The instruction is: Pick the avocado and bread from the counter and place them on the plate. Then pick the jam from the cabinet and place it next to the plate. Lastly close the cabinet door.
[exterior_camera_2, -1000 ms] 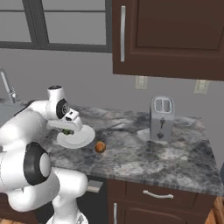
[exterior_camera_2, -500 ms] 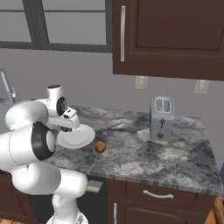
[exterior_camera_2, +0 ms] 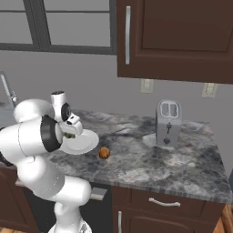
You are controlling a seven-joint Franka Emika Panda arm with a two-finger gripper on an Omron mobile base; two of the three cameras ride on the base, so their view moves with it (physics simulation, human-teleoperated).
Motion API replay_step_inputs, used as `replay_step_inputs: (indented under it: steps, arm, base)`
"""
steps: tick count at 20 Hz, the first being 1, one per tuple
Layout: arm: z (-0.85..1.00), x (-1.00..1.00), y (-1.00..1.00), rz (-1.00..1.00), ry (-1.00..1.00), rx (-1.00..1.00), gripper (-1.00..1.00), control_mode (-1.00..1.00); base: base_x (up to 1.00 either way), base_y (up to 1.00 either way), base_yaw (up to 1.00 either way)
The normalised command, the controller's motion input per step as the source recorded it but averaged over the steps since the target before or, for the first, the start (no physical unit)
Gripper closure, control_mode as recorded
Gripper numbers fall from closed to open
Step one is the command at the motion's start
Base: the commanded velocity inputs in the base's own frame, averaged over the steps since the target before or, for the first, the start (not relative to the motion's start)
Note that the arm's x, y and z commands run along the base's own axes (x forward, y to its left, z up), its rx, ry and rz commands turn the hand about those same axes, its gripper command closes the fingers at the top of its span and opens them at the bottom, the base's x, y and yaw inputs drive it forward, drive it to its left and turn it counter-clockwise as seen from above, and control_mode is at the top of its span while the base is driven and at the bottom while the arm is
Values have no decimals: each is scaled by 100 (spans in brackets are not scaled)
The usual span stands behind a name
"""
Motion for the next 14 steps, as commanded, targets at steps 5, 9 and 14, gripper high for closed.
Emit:
replay_step_inputs:
  steps: [5,9,14]
  arm:
    - [-24,16,5,-2,0,0,100,-100]
    - [-26,10,4,-3,0,0,100,-100]
    - [-20,4,3,-2,0,0,100,-100]
  base:
    - [0,0,0]
    - [0,0,0]
    - [0,0,0]
